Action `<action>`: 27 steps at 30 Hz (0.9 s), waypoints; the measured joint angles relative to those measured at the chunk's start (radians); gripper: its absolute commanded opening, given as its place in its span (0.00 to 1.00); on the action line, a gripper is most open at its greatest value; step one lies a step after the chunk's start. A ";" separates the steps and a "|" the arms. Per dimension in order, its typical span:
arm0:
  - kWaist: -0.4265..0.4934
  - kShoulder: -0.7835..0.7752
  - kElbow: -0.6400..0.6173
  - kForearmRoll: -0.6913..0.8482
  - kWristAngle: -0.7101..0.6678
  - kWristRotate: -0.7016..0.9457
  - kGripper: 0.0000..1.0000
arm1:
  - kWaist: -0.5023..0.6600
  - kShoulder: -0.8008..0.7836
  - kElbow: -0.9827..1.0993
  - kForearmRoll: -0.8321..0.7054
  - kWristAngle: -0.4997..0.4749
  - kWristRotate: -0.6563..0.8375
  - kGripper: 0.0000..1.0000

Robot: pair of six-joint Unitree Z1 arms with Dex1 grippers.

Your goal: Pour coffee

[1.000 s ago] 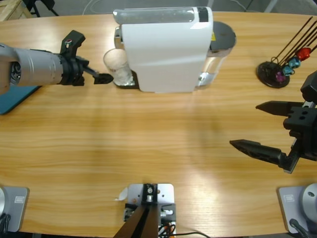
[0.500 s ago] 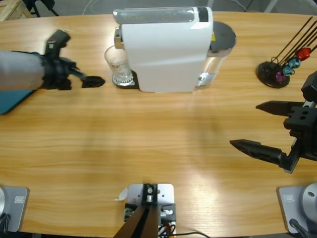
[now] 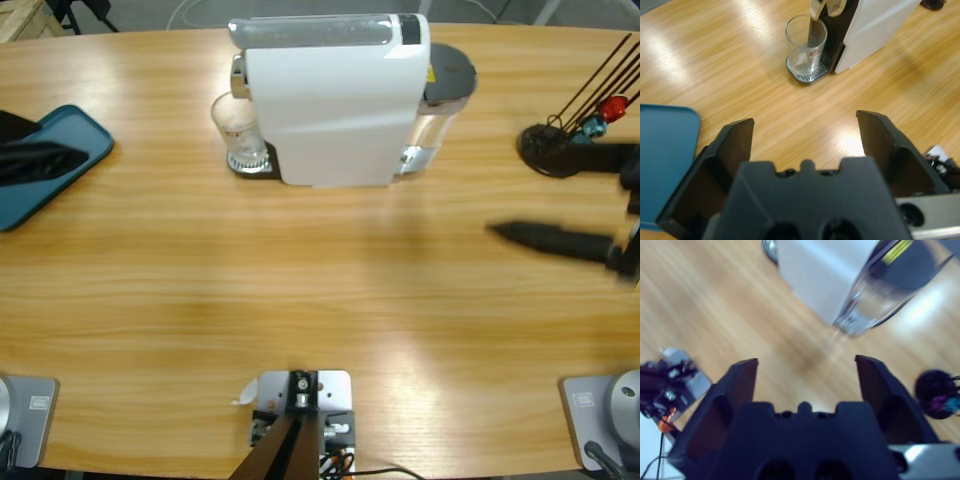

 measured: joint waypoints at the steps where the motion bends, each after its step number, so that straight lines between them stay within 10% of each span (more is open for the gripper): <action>1: 0.000 -0.011 0.003 0.008 0.008 0.014 0.78 | -0.024 0.016 -0.048 0.030 0.000 -0.014 0.00; 27: -0.003 -0.011 0.081 0.023 0.059 -0.008 0.78 | -0.340 0.808 -1.361 0.817 0.150 -0.222 0.00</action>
